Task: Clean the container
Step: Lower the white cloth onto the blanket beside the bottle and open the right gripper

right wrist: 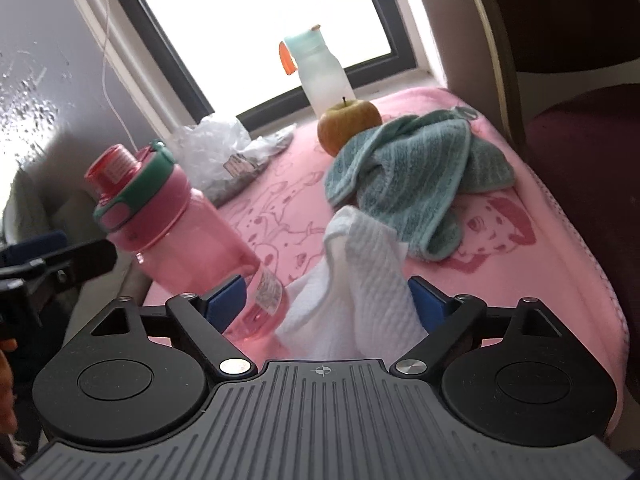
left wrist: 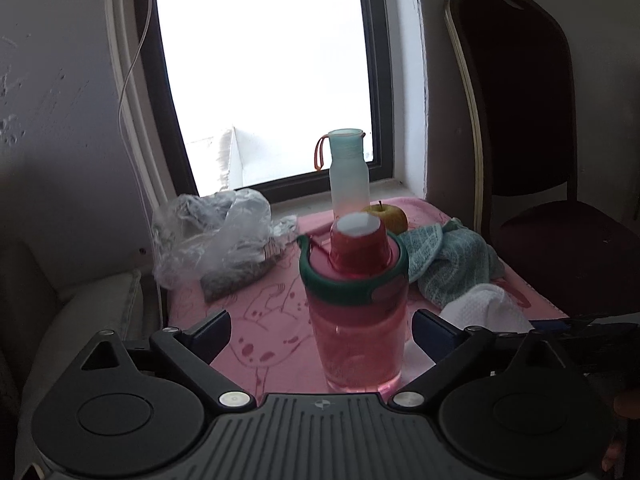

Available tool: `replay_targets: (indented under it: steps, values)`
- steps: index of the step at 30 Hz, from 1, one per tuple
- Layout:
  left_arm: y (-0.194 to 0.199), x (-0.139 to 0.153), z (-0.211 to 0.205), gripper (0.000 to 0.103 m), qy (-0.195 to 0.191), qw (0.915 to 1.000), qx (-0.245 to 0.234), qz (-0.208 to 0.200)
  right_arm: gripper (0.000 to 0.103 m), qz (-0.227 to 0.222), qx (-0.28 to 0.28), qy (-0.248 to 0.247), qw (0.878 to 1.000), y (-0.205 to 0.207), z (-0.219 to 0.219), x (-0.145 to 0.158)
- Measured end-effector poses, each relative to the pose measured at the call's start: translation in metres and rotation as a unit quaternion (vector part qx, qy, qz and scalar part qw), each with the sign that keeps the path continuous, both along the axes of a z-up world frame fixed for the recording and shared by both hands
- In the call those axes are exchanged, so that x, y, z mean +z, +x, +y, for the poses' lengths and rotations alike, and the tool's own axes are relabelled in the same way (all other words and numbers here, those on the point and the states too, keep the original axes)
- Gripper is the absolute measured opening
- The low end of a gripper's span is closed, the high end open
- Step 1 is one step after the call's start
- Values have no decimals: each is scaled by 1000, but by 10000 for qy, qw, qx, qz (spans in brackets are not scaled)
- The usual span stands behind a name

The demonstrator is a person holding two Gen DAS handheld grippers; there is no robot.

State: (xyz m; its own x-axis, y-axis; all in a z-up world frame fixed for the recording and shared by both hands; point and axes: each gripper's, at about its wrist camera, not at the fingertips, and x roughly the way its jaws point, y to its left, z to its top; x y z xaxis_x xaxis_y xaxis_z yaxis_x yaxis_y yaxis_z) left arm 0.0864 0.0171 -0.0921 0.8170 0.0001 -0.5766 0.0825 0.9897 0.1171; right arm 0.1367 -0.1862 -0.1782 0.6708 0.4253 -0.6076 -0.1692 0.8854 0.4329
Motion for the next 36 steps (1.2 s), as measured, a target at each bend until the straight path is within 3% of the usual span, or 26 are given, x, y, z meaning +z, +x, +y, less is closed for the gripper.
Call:
replay_targets:
  steps: [3, 9, 14, 20, 25, 28, 31, 36]
  values:
    - [-10, -1, 4, 99, -128, 9998, 86, 93, 102, 54, -60, 100, 9999, -12, 0, 3]
    - [-30, 3, 15, 101, -446, 9981, 299, 310, 103, -253, 143, -240, 9993, -40, 9, 12]
    - [-47, 6, 24, 102, -711, 9951, 477, 491, 103, -257, 291, -371, 9986, -54, 18, 35]
    - [-59, 26, 29, 102, -1151, 9907, 507, 518, 103, 332, 65, -664, 9972, -64, 18, 90]
    - [-61, 56, 11, 102, -676, 9910, 841, 787, 103, 411, 193, -1307, 9904, -76, 17, 150]
    - [-66, 73, 7, 102, -759, 9882, 982, 894, 103, 256, 371, -1685, 9847, -87, 21, 181]
    - [-72, 86, 2, 102, -892, 9874, 825, 1013, 103, 270, 637, -1682, 9833, -94, 21, 199]
    - [-86, 103, -14, 102, -700, 9924, 534, 861, 103, 399, 762, -1654, 9825, -99, 19, 216]
